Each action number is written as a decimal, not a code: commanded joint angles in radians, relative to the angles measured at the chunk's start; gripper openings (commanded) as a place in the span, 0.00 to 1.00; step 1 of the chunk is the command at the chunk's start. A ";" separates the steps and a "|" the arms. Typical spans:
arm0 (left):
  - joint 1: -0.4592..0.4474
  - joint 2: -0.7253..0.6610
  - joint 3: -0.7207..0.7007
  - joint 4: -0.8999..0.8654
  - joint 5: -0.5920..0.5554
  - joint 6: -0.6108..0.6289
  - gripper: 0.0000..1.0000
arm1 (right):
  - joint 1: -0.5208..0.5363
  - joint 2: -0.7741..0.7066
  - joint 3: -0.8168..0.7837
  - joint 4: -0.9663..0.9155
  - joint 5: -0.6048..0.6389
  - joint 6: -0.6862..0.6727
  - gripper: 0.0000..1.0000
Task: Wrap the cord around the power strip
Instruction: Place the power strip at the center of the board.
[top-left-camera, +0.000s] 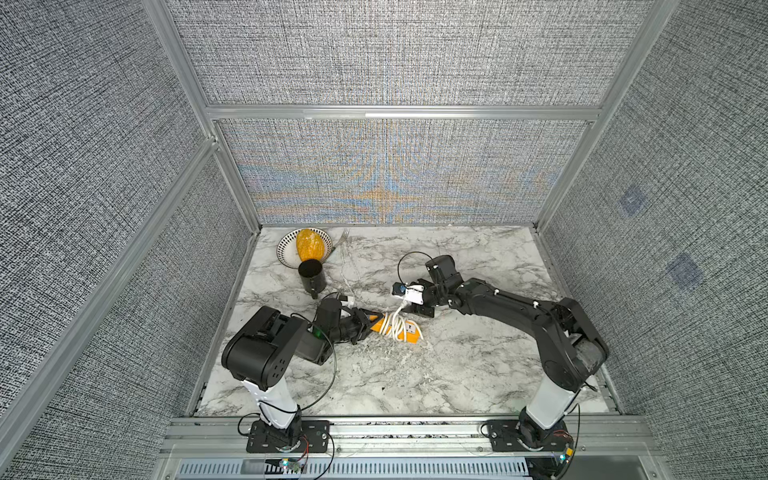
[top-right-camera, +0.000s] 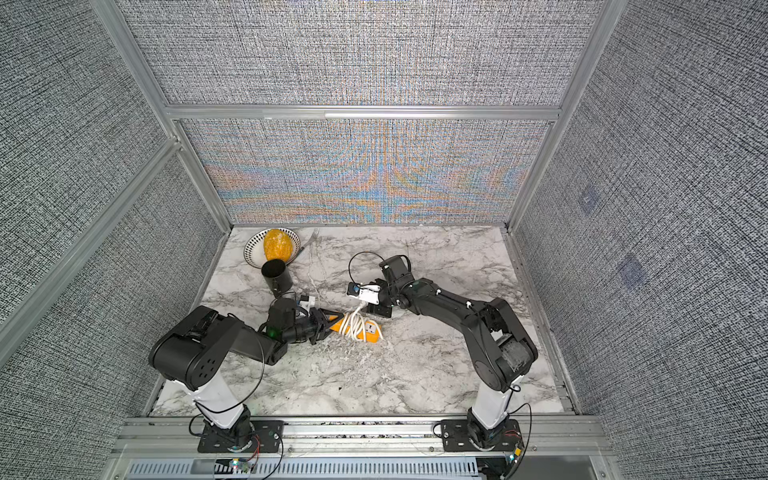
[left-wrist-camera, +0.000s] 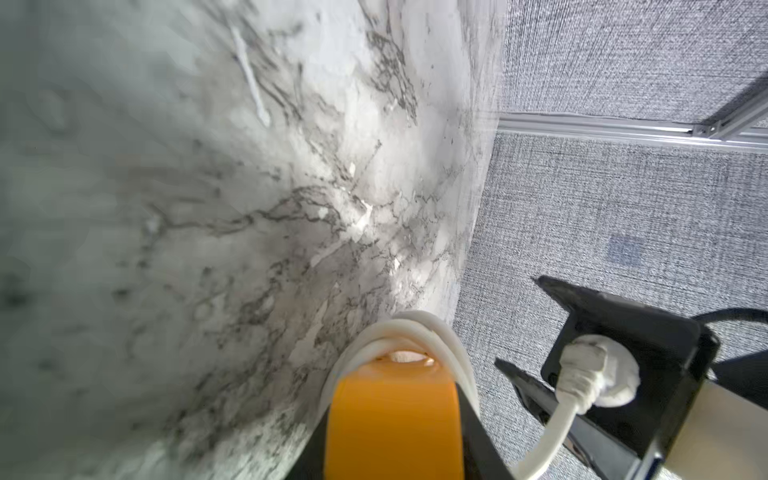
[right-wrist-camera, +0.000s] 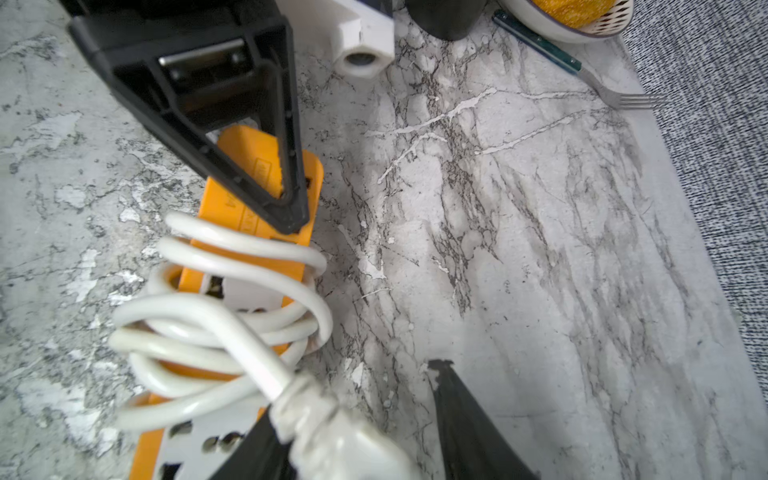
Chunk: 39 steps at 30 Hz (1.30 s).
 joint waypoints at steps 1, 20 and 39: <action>0.008 -0.039 -0.026 -0.282 -0.257 0.071 0.49 | 0.015 -0.010 -0.008 0.012 -0.006 0.030 0.52; 0.007 -0.383 -0.018 -0.709 -0.516 0.184 0.78 | 0.066 -0.211 -0.185 -0.001 0.052 0.092 0.98; 0.016 -0.800 0.143 -0.830 -1.192 1.088 0.78 | -0.226 -0.679 -0.454 0.242 0.441 0.826 0.98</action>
